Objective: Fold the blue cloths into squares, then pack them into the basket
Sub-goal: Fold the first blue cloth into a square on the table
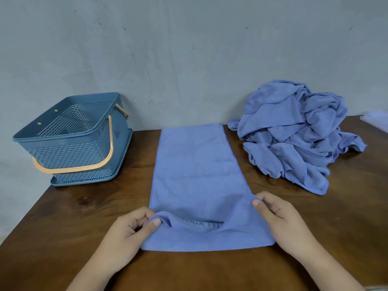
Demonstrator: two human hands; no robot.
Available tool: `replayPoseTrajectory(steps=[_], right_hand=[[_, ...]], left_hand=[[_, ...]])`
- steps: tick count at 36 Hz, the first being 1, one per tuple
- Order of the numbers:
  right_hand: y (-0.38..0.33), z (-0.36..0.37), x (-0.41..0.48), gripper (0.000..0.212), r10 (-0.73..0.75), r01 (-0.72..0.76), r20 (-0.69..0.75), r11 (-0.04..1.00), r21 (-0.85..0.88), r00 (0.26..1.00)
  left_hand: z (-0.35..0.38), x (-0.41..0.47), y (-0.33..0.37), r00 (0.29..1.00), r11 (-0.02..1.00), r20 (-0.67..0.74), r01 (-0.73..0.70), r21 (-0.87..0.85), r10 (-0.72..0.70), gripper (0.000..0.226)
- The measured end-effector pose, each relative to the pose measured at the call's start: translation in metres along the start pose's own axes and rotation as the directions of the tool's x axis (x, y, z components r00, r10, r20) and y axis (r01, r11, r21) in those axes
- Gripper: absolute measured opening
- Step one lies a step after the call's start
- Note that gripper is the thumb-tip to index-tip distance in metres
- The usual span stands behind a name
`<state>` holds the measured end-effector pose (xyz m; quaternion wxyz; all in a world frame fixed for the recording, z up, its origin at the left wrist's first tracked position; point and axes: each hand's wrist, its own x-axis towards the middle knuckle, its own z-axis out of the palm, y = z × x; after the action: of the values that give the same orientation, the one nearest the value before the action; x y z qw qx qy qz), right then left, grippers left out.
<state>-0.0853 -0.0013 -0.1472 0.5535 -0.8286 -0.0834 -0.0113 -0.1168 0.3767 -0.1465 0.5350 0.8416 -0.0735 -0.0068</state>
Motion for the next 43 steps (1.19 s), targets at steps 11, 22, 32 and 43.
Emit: replayPoseTrajectory(steps=[11,22,32,43], right_hand=[[0.001,0.001,-0.003,0.021,-0.024,0.024,0.010,0.999,0.025,1.000],[0.003,-0.004,-0.002,0.020,-0.008,0.009,-0.044,0.999,0.042,0.999],[-0.001,0.000,-0.004,0.026,-0.025,0.024,-0.021,0.996,-0.083,0.999],[-0.016,-0.006,-0.002,0.034,0.022,-0.014,-0.145,0.998,0.058,0.989]], left_hand=[[0.002,-0.004,0.003,0.995,0.998,-0.094,-0.027,-0.053,0.022,0.052],[-0.001,0.003,0.006,0.989,0.991,-0.149,-0.018,-0.132,-0.002,0.028],[0.007,0.007,-0.001,0.991,0.998,-0.126,0.050,0.022,-0.047,0.011],[0.012,0.016,0.014,0.904,0.898,-0.330,0.114,-0.424,-0.271,0.034]])
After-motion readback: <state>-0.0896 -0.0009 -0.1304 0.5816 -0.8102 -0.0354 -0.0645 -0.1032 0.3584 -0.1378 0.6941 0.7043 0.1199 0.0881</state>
